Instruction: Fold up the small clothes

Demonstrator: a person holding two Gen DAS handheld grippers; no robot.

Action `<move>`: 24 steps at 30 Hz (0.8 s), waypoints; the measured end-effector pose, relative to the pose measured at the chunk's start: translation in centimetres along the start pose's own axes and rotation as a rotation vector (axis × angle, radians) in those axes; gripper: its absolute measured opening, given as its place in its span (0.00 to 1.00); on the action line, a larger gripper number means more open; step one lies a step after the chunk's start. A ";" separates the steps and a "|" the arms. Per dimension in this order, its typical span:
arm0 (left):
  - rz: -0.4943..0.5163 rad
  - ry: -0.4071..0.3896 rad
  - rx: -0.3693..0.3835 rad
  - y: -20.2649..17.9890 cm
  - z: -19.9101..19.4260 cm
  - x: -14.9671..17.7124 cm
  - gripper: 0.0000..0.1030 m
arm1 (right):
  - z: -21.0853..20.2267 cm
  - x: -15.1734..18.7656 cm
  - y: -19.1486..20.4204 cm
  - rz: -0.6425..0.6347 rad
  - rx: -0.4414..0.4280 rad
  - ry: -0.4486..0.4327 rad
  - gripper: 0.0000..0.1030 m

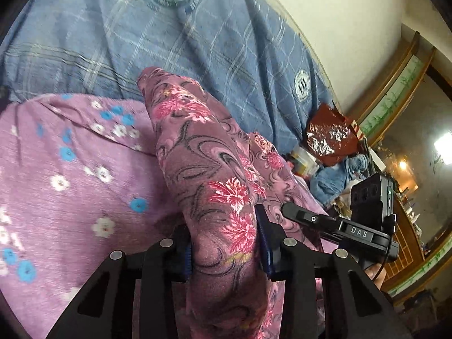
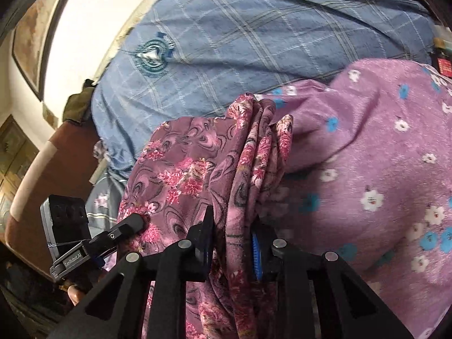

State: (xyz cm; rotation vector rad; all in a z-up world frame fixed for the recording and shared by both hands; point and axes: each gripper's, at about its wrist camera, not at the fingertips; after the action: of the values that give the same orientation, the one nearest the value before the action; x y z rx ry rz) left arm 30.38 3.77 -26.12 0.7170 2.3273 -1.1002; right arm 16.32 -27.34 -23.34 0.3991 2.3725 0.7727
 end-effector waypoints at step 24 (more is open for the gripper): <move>-0.041 -0.061 -0.094 1.8 -10.0 4.7 0.33 | 3.9 1.3 6.8 -0.096 -0.078 0.030 0.19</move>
State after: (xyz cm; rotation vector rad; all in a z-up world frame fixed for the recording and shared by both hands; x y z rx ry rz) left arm 26.06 13.95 -24.22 0.5952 2.3345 -1.0091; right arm 18.44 -19.72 -22.25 0.2407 2.3618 0.8280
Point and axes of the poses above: each gripper's, at about its wrist camera, not at the fingertips, and z roughly the way its jaws point, y to its left, x to its underside, and after that the axes turned 10 degrees about y, right-handed
